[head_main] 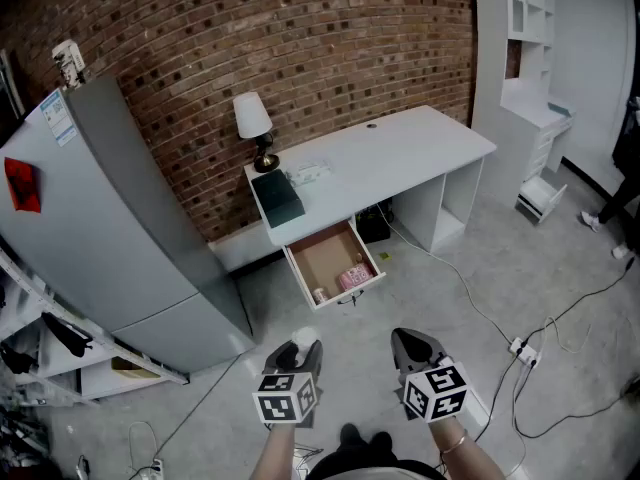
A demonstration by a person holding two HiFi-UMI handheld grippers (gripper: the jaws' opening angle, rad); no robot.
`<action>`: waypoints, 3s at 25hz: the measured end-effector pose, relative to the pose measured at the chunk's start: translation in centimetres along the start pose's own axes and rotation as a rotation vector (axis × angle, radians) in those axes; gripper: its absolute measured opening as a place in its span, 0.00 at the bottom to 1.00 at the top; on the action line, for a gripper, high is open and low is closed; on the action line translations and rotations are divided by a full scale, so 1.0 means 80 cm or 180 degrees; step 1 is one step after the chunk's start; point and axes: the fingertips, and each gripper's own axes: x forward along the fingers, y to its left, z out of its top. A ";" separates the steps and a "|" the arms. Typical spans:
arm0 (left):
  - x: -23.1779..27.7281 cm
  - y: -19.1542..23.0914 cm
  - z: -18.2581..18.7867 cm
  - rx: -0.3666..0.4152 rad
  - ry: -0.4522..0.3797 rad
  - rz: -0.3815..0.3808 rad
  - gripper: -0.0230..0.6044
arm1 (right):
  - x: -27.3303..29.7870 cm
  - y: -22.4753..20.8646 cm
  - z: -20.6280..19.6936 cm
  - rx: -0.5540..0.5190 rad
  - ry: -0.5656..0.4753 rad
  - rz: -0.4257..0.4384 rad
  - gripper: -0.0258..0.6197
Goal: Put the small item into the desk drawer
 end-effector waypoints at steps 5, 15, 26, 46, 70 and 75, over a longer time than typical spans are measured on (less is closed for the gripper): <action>-0.012 -0.010 -0.006 0.0027 0.0000 0.0003 0.33 | -0.016 0.004 -0.004 0.0022 -0.0030 0.0031 0.05; -0.020 -0.020 0.003 0.0046 -0.0141 0.0099 0.33 | -0.033 -0.007 -0.003 0.0024 -0.0100 0.0075 0.05; 0.017 -0.005 0.023 0.0067 -0.0105 0.0185 0.33 | 0.004 -0.038 0.005 0.0143 -0.0074 0.0051 0.05; 0.275 0.153 0.153 0.0106 -0.0111 0.0005 0.33 | 0.297 -0.113 0.081 0.0075 0.0020 -0.0144 0.05; 0.503 0.239 0.150 0.0283 0.0512 -0.0159 0.33 | 0.485 -0.211 0.065 0.0319 0.0302 -0.0380 0.05; 0.569 0.230 0.126 0.0451 0.0745 -0.0203 0.33 | 0.512 -0.258 0.056 0.0373 0.0332 -0.0408 0.05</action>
